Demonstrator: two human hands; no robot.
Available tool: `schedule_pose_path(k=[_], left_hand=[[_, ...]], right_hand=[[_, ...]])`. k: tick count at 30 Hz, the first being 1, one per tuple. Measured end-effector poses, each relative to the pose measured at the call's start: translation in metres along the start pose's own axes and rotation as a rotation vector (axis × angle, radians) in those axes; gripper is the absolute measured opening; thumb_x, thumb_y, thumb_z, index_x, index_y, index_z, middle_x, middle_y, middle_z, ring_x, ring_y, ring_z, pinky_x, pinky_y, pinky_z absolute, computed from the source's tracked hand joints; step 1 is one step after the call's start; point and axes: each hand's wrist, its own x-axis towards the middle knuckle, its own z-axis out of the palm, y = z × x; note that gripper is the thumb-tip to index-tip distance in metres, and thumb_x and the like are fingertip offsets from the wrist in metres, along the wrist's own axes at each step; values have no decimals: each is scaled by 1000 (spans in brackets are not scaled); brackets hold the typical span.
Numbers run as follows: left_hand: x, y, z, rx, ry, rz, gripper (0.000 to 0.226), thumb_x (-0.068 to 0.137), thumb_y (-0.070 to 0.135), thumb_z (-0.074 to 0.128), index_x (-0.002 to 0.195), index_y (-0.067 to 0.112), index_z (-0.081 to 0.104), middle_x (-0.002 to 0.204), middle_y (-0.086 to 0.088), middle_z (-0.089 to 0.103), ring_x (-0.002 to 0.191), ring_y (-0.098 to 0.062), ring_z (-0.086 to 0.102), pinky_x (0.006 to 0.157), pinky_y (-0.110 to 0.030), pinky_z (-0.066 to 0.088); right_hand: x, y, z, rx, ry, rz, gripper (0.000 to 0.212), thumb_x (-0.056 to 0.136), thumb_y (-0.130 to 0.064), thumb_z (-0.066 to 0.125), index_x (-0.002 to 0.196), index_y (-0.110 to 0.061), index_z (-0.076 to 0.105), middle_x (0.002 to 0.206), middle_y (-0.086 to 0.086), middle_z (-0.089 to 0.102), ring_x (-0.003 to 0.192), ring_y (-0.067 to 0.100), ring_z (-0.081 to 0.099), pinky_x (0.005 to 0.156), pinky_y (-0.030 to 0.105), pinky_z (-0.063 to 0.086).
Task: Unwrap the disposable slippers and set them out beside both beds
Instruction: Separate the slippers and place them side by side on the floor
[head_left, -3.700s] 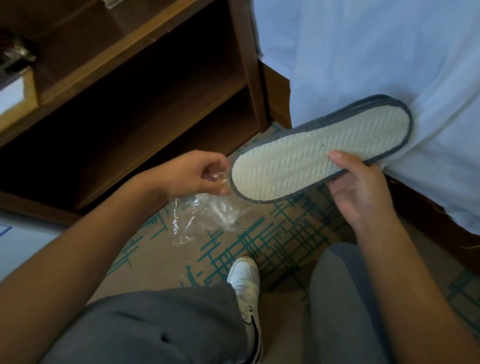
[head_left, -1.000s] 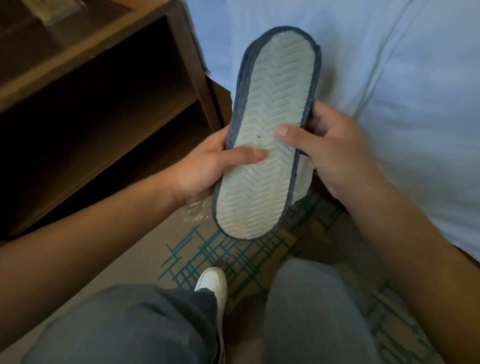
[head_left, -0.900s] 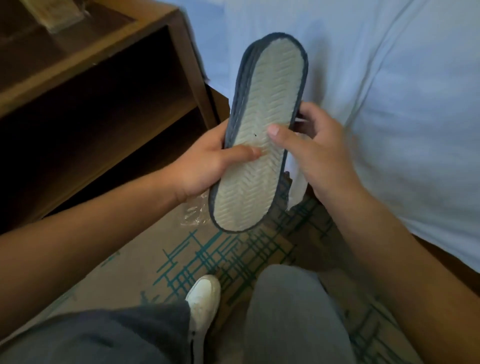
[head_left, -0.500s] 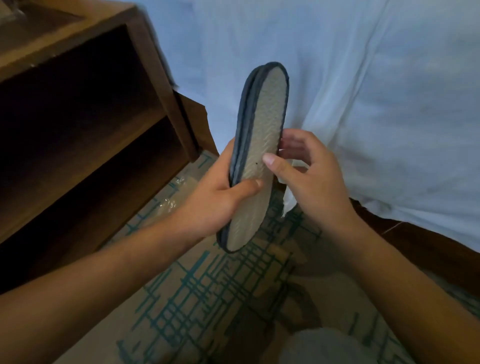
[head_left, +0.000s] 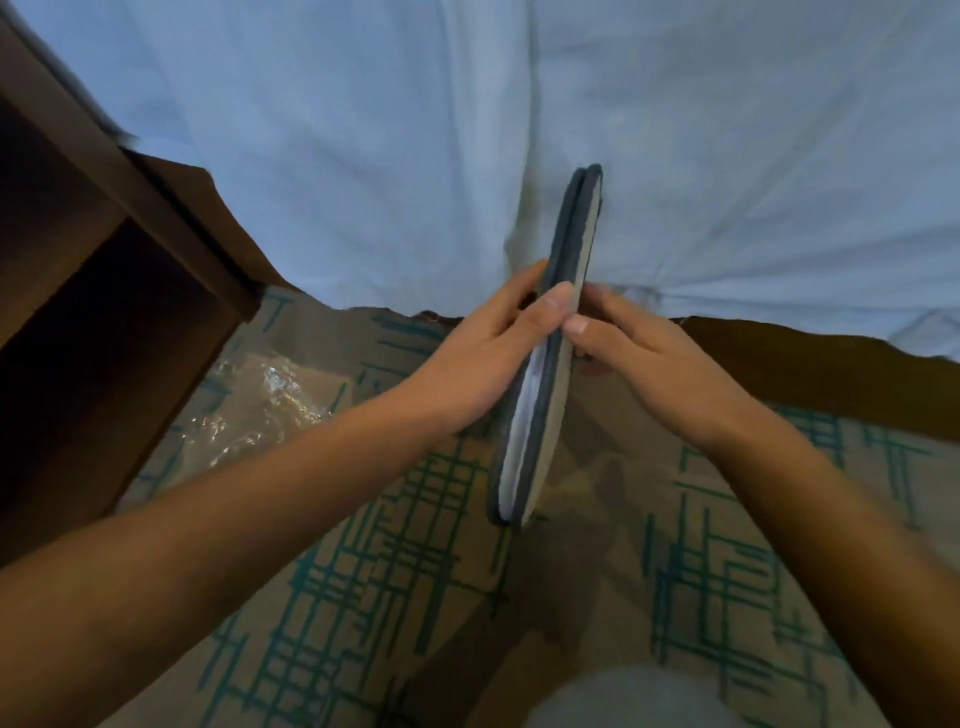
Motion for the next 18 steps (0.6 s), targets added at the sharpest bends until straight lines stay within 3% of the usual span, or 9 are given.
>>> schedule_pose_path(k=[2, 5, 7, 9, 11, 13, 15, 18], left_hand=[[8, -9, 7, 24, -79, -33, 46, 100, 47, 50, 143, 30, 48, 125, 7, 68, 112, -5, 66, 98, -28, 53], [10, -31, 20, 13, -164, -100, 54, 95, 56, 52, 145, 38, 44, 125, 8, 68, 111, -7, 68, 98, -35, 55], [9, -49, 31, 11, -188, -150, 59, 93, 62, 52, 147, 42, 40, 129, 9, 66, 113, -8, 67, 97, -36, 55], [9, -70, 44, 23, -190, -198, 61, 91, 66, 52, 147, 44, 40, 133, 12, 63, 117, -7, 63, 99, -36, 53], [9, -93, 58, -10, -146, -274, 61, 91, 65, 52, 146, 40, 44, 134, 11, 62, 119, -9, 62, 103, -40, 51], [12, -116, 66, -86, -41, -374, 54, 95, 57, 52, 143, 31, 51, 132, 7, 65, 117, -13, 63, 105, -43, 49], [15, -135, 69, -151, 85, -451, 33, 101, 45, 50, 125, 27, 64, 119, 2, 70, 108, -17, 67, 99, -44, 53], [16, -158, 71, -202, 211, -517, 20, 103, 37, 49, 94, 30, 65, 105, -1, 71, 100, -22, 69, 90, -41, 57]], right_hand=[[-13, 14, -8, -47, -35, 70, 51, 88, -63, 49, 137, -53, 37, 121, -36, 55, 113, -15, 56, 90, 11, 47], [-27, 32, -11, -134, -114, 165, 60, 83, -68, 54, 137, -56, 30, 113, -37, 55, 103, -21, 57, 76, -1, 45], [-34, 49, -12, -167, -117, 202, 60, 85, -62, 60, 138, -51, 34, 113, -30, 60, 101, -12, 61, 75, 4, 47], [-41, 68, -10, -225, -150, 263, 59, 87, -58, 63, 140, -42, 42, 116, -22, 63, 101, -3, 64, 83, 16, 52], [-47, 91, -10, -129, -131, 382, 48, 86, -48, 63, 130, -30, 55, 110, -10, 68, 96, 4, 68, 86, 31, 57], [-54, 110, -9, -9, -47, 496, 12, 93, -27, 58, 103, -24, 64, 92, -3, 68, 78, 4, 68, 69, 25, 57], [-60, 130, -11, -42, 119, 570, 16, 97, -17, 52, 84, -16, 62, 79, 1, 62, 69, 13, 62, 59, 24, 47], [-72, 162, -16, 4, 234, 640, 14, 99, -14, 53, 100, -8, 66, 84, 4, 67, 68, 14, 64, 51, 18, 51]])
